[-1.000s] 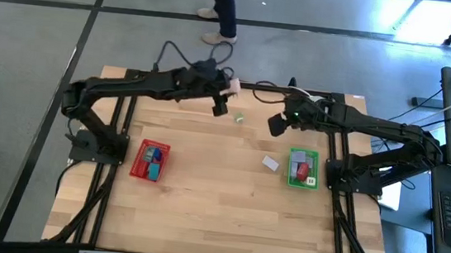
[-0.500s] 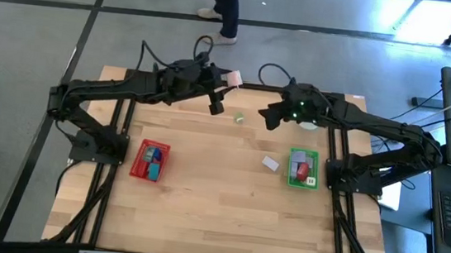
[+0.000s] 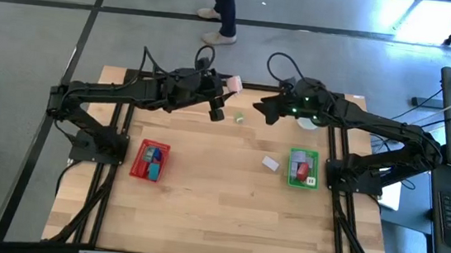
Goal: Pick & Place Office items
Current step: Put the pink charger adapter into the green basket
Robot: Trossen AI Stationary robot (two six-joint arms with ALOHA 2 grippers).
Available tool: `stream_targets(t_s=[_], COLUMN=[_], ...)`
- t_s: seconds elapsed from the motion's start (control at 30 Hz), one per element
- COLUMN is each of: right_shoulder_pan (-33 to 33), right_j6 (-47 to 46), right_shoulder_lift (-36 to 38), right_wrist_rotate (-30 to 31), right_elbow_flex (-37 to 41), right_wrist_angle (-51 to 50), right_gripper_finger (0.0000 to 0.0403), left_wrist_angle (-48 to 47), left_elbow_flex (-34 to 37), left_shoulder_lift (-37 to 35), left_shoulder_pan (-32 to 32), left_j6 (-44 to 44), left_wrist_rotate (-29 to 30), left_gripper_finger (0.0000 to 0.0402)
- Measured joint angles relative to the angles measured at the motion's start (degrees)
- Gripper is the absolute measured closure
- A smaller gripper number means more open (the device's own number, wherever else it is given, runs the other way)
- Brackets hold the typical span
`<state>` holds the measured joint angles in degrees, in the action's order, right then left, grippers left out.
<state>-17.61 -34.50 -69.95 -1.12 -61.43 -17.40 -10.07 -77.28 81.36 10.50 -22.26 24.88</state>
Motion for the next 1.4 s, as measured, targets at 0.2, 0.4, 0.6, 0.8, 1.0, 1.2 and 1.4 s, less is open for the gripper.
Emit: stream_targets(t_s=[0.2,0.4,0.6,0.8,1.0,1.2,1.4], right_shoulder_pan=[-0.09,-0.11,-0.11,-0.09,-0.09,-0.09,-0.08], right_j6=[-0.94,-2.71,-2.81,-5.37,-5.53,-5.57,-5.85], right_shoulder_lift=[0.0,0.0,-1.19,-3.51,-4.99,-5.66,-5.63], right_wrist_rotate=[-4.83,-5.91,-7.19,-8.38,-8.97,-8.99,-9.23], right_elbow_flex=[0.0,0.0,0.0,0.0,0.0,0.0,-0.02], right_wrist_angle=[6.57,12.8,18.79,20.74,21.69,21.74,22.1], right_gripper_finger=[0.0133,0.0133,0.0133,0.0133,0.0133,0.0137,0.0195], left_wrist_angle=[0.0,0.0,0.59,3.35,6.03,7.76,8.62], left_elbow_flex=[0.0,0.0,0.0,0.02,0.02,0.0,0.02], left_shoulder_lift=[0.0,0.0,0.97,3.41,4.98,5.38,5.4], left_shoulder_pan=[-0.01,-1.2,-2.27,-2.64,-2.69,-2.57,-2.51], left_j6=[1.05,1.56,2.15,1.97,0.6,0.13,-1.76], left_wrist_rotate=[-0.02,-1.01,-1.89,-2.27,-3.44,-5.34,-5.55], left_gripper_finger=[0.0199,0.0203,0.02,0.0203,0.0201,0.0201,0.0202])
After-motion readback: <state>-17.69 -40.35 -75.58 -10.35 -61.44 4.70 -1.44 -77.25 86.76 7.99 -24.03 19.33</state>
